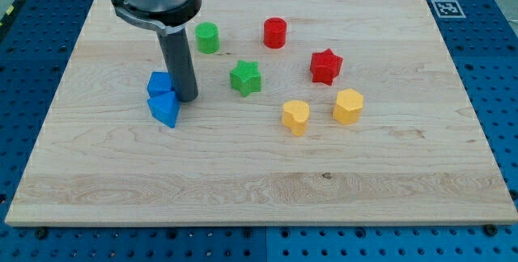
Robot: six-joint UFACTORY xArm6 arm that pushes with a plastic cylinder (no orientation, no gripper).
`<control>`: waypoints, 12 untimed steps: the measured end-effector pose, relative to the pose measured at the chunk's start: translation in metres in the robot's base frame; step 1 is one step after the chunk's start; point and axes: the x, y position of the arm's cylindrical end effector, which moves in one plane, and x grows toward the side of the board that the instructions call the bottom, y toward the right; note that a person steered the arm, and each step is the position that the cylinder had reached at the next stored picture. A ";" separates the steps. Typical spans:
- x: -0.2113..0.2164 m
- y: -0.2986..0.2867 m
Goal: Move the green star closer to the red star
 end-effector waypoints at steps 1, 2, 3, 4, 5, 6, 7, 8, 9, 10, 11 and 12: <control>0.009 0.000; 0.019 -0.005; 0.019 -0.005; 0.019 0.020; 0.019 0.051; 0.019 0.059; 0.017 0.059; -0.003 0.064; -0.026 0.070; -0.045 0.078; -0.052 0.092; -0.051 0.106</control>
